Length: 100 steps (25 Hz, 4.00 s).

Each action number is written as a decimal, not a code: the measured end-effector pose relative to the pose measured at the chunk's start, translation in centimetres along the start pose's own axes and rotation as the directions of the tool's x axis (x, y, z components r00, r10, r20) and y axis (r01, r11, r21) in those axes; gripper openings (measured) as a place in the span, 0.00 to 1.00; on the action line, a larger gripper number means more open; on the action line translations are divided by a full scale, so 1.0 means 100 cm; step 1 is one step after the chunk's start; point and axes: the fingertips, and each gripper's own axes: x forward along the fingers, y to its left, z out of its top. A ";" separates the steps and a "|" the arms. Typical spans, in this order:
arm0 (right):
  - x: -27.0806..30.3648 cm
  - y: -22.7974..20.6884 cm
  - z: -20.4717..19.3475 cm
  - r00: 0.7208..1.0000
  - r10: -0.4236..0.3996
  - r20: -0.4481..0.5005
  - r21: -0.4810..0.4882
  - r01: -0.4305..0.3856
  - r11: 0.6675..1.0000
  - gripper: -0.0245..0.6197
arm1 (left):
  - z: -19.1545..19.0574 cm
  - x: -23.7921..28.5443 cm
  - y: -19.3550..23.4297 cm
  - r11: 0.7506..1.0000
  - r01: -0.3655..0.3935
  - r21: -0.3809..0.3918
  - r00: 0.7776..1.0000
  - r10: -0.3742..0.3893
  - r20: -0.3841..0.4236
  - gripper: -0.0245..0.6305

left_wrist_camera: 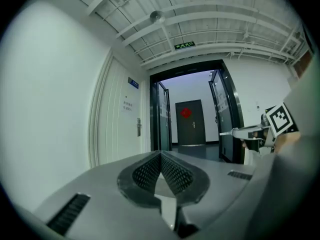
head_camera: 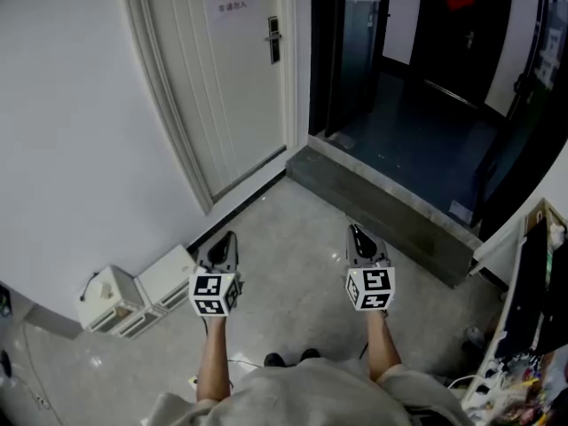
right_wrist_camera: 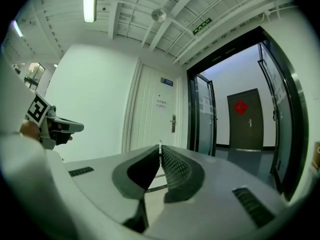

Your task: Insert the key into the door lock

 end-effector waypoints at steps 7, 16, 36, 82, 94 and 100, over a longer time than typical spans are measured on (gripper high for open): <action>0.003 -0.008 0.001 1.000 -0.001 0.009 0.018 0.001 1.000 0.08 | 0.000 0.010 -0.008 1.000 0.007 0.005 1.000 -0.007 -0.003 0.06; 0.009 -0.029 -0.002 1.000 0.023 0.017 0.015 -0.023 1.000 0.08 | -0.002 0.025 -0.033 1.000 0.000 0.000 1.000 0.000 -0.004 0.06; 0.049 -0.090 -0.026 0.998 0.069 -0.005 0.017 -0.069 0.997 0.08 | -0.015 0.096 -0.077 1.000 -0.008 -0.012 1.000 0.008 -0.028 0.06; 0.578 -0.106 -0.012 0.999 -0.017 -0.041 -0.037 0.016 0.999 0.08 | -0.011 0.556 0.226 0.993 0.115 -0.038 0.993 -0.116 -0.033 0.06; 0.685 -0.154 -0.034 0.998 0.018 -0.054 -0.030 -0.019 0.999 0.08 | -0.024 0.673 0.233 0.993 0.113 -0.044 0.992 -0.116 -0.051 0.06; 0.789 -0.199 -0.029 0.997 0.066 -0.049 -0.038 -0.068 0.997 0.08 | -0.011 0.784 0.246 0.995 0.096 -0.039 0.994 -0.098 -0.054 0.06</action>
